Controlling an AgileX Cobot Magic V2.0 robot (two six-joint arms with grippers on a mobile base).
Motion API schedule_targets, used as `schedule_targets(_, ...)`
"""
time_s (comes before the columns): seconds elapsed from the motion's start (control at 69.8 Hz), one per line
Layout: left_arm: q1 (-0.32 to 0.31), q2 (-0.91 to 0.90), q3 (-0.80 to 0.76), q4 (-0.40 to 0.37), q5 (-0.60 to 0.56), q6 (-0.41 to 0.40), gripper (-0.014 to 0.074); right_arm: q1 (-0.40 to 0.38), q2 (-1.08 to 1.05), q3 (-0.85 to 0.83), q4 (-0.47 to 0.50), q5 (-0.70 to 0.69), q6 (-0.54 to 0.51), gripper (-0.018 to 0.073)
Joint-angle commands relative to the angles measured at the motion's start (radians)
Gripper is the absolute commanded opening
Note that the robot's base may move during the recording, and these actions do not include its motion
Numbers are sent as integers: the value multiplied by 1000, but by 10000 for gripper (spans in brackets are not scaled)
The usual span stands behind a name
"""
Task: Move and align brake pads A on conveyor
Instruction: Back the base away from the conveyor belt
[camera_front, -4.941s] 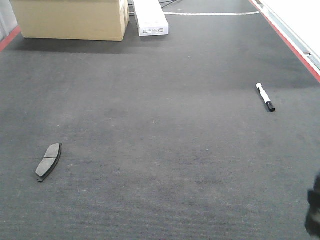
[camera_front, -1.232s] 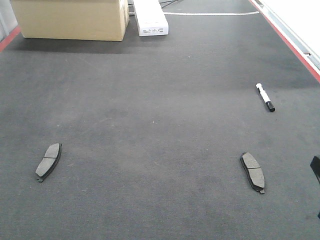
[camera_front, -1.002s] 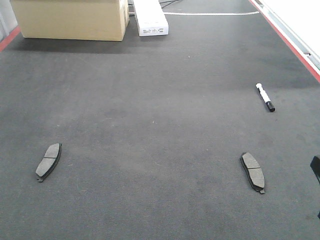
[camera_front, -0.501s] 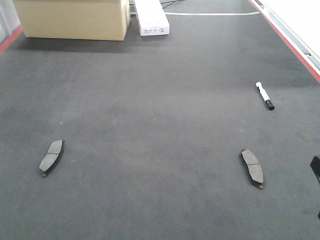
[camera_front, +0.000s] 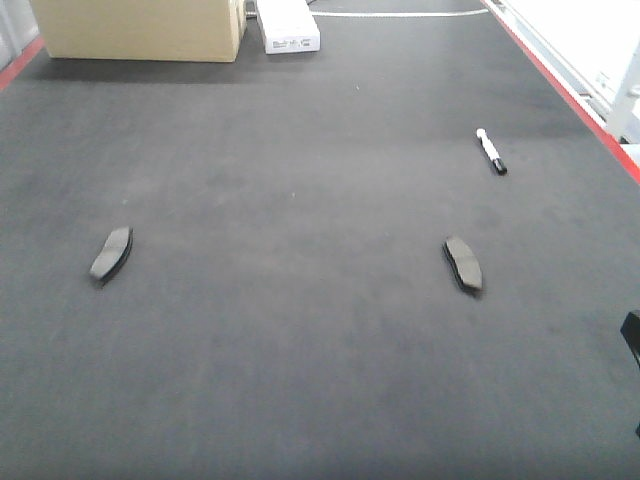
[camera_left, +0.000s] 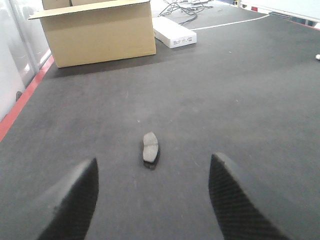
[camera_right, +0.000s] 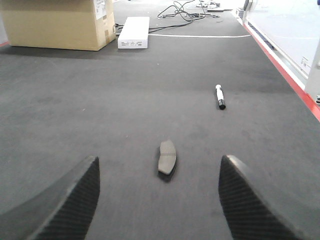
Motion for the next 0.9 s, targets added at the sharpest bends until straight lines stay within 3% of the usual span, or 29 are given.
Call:
schedule_targets(0.0, -3, 8, -24, -5, -71, -4, 470, -2, 6, -28, -3, -78, -4, 494)
schedule_targets(0.888, -3, 8, -24, -5, -71, -4, 470, -2, 6, -28, -3, -78, -4, 494)
